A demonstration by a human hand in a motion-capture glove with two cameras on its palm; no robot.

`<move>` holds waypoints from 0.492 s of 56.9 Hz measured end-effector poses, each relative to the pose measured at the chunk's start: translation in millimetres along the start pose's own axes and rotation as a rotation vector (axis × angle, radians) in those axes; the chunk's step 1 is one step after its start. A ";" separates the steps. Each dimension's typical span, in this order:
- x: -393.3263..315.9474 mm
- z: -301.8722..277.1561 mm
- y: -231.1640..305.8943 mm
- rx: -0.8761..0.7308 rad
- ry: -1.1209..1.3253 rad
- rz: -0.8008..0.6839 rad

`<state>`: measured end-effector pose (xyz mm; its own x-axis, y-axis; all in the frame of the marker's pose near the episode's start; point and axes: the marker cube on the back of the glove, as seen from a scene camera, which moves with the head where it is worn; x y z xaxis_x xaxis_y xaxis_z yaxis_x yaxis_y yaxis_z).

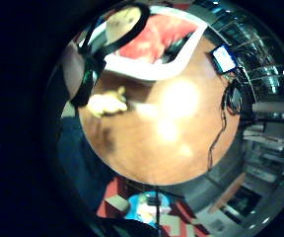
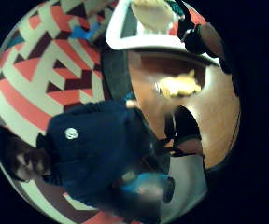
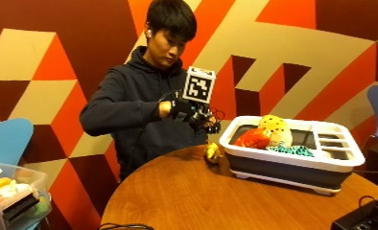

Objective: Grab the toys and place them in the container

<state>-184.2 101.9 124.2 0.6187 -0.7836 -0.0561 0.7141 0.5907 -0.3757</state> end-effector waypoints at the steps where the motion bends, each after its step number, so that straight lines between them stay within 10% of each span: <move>1: -1.4 6.7 -1.1 -0.017 0.026 -0.007; 28: -1.9 88.0 -18.3 -0.036 0.167 -0.053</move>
<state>-169.6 109.6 212.6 0.5153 -0.8364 -0.1866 0.7302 0.5425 -0.4154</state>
